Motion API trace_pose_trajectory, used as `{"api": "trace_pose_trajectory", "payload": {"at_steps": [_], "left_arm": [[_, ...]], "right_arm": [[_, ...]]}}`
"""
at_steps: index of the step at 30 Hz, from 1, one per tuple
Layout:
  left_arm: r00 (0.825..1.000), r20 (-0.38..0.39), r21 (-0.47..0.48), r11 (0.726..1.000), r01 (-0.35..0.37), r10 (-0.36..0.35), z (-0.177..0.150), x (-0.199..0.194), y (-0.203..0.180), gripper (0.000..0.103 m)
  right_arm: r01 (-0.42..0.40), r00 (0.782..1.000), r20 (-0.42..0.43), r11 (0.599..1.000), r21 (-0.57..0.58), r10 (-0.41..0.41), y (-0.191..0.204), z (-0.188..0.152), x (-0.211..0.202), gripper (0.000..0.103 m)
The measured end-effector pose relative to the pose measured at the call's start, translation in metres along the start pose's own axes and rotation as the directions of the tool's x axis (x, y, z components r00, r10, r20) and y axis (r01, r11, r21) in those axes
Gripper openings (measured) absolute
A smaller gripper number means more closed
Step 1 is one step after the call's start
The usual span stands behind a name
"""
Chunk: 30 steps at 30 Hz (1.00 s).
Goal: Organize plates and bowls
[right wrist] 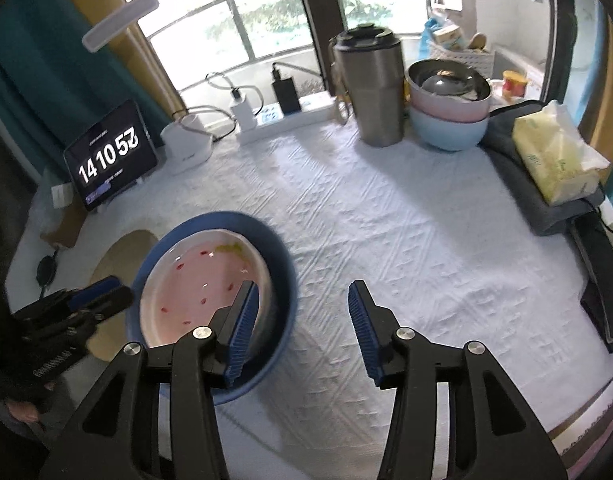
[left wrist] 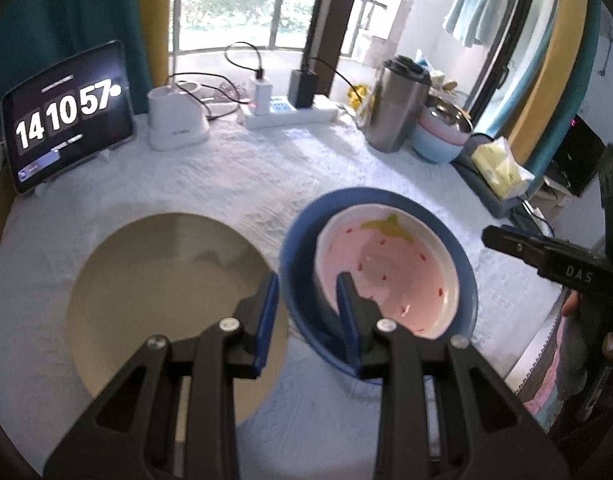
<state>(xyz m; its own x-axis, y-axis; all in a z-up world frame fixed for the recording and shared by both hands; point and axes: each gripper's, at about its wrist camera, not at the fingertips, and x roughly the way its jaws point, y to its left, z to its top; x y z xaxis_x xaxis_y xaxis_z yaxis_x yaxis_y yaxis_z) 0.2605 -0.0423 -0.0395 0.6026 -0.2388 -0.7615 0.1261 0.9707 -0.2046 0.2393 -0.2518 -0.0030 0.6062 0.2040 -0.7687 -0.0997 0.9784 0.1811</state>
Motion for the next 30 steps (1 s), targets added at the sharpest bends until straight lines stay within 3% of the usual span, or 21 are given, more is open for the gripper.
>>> {"api": "trace_pose_trajectory", "payload": {"at_steps": [9, 18, 24, 26, 30], "left_arm": [[0.998, -0.043, -0.022, 0.999, -0.042, 0.041, -0.006, 0.014, 0.013, 0.032], [0.993, -0.088, 0.046, 0.997, -0.069, 0.073, -0.011, 0.036, -0.001, 0.036], [0.989, -0.066, 0.085, 0.988, -0.129, 0.135, -0.010, 0.040, -0.005, 0.044], [0.988, -0.068, 0.079, 0.988, -0.134, 0.139, -0.011, 0.041, -0.004, 0.045], [0.985, -0.037, 0.079, 0.983, -0.168, 0.171, -0.013, 0.039, -0.006, 0.045]], "right_arm": [[-0.035, 0.998, -0.046, 0.999, -0.037, 0.033, -0.005, -0.008, 0.020, 0.050], [-0.029, 0.993, -0.115, 0.998, -0.057, 0.022, 0.000, -0.015, 0.045, 0.050], [0.046, 0.995, -0.079, 0.993, -0.112, -0.055, 0.008, -0.015, 0.050, 0.051], [0.096, 0.992, -0.075, 0.988, -0.121, -0.105, 0.008, -0.015, 0.052, 0.064], [0.119, 0.991, -0.055, 0.990, -0.071, -0.123, 0.005, -0.019, 0.053, 0.066]]}}
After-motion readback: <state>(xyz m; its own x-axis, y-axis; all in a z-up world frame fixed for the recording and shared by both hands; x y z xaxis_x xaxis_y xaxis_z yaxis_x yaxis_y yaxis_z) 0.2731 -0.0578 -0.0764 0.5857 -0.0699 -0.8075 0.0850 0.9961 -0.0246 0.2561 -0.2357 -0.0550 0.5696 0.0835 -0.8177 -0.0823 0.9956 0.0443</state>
